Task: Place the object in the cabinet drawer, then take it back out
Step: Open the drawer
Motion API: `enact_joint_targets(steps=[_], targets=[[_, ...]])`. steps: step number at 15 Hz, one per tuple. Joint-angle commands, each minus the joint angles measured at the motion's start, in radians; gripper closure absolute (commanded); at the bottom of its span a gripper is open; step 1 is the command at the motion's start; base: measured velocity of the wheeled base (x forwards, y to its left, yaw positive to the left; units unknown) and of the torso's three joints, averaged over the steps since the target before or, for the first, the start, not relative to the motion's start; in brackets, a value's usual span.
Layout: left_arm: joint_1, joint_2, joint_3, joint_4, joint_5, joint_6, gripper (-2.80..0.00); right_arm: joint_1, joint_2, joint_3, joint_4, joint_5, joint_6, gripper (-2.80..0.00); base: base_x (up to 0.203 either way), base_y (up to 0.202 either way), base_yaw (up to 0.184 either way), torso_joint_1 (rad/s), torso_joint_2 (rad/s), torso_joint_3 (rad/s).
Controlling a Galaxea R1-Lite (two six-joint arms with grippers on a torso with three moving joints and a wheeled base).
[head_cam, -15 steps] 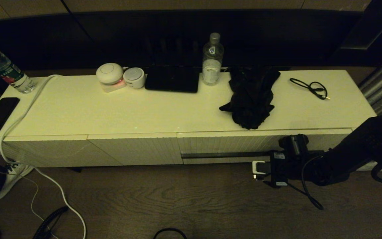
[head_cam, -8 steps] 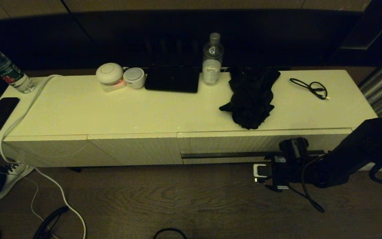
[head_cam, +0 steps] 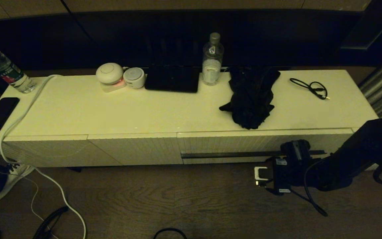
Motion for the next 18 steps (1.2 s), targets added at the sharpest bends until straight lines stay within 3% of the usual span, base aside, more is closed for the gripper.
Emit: enact_joint_targets(steps=[1, 2, 18], targets=[[0.000, -0.002, 0.000, 0.000, 0.000, -0.001, 0.00, 0.011, -0.050, 0.019, -0.015, 0.047, -0.023, -2.80, 0.000, 0.000, 0.000, 0.000, 0.00, 0.000], [0.000, -0.002, 0.000, 0.000, 0.000, -0.001, 0.00, 0.013, -0.053, 0.013, -0.027, 0.068, -0.053, -2.80, 0.000, 0.000, 0.000, 0.000, 0.00, 0.000], [0.000, -0.002, 0.002, 0.000, 0.000, -0.001, 0.00, 0.000, 0.066, -0.126, -0.068, 0.037, -0.055, -2.80, 0.000, 0.000, 0.000, 0.000, 0.00, 0.000]])
